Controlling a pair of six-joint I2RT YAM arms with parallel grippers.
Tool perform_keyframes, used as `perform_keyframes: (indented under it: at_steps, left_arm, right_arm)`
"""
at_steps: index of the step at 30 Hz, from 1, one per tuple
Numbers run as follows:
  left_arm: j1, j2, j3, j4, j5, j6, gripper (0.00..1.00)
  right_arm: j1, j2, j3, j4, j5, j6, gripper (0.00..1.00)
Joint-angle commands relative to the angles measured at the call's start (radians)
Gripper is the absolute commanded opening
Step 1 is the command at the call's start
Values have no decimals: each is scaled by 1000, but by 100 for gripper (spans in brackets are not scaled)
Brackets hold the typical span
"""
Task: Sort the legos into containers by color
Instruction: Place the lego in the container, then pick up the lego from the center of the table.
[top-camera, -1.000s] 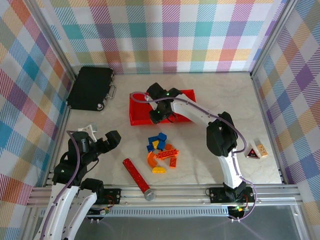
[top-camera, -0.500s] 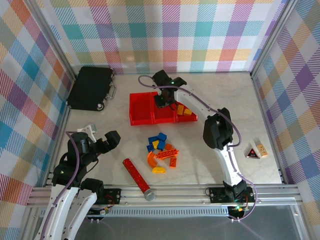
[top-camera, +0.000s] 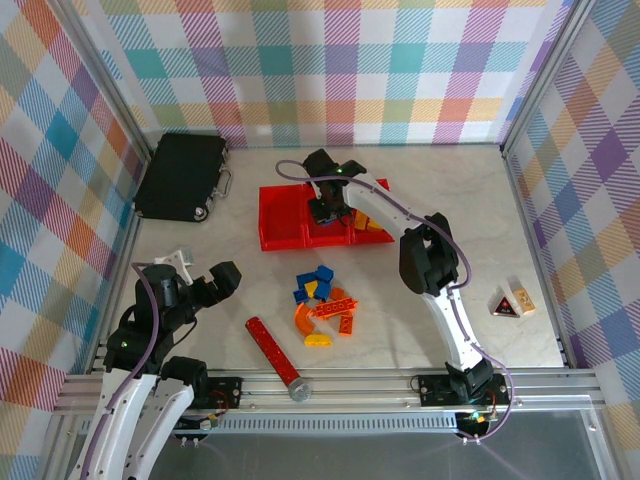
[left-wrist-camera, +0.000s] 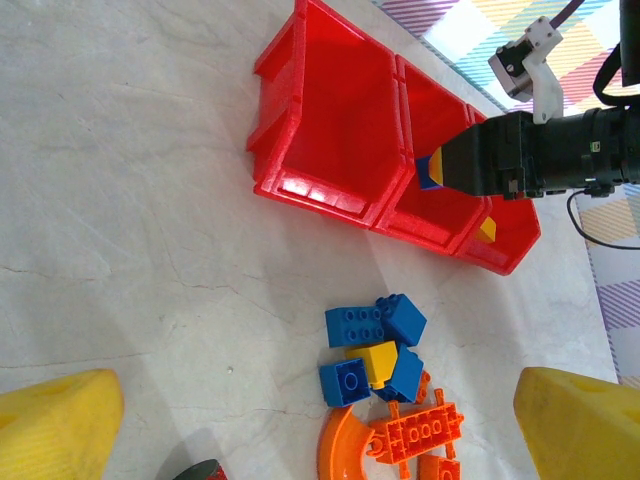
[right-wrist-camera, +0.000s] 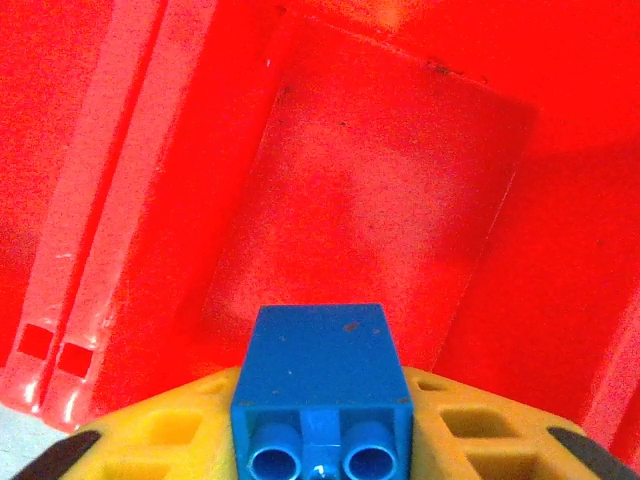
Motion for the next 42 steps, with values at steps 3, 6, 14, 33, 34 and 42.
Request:
perform_keyframes:
  at_steps: [3,6,14,33,34,42]
  left_arm:
    - [-9,-6,8,-16,-16,-10,100]
    - [-10,-5,8,-17,-12,-10,100]
    - [-10,9,7,-13,9,-8,100]
    - [-36,60,1,-3,22,-7,100]
    - [-36,59,0,-3,21,-7,100]
    - [-39,41,2,-8,13,-8,100]
  right_arm:
    - [1,-28,-17,-11,7,19,45]
    - [1,-42,-17,-17,1,21,49]
    - [5,-135,-62,-17,-38,52,55]
    - [77,-547,-708,231,-168,158,60]
    - [78,-546,-725,237,-168,144,60]
    - [136,-484,-773,264,-117,-23,67]
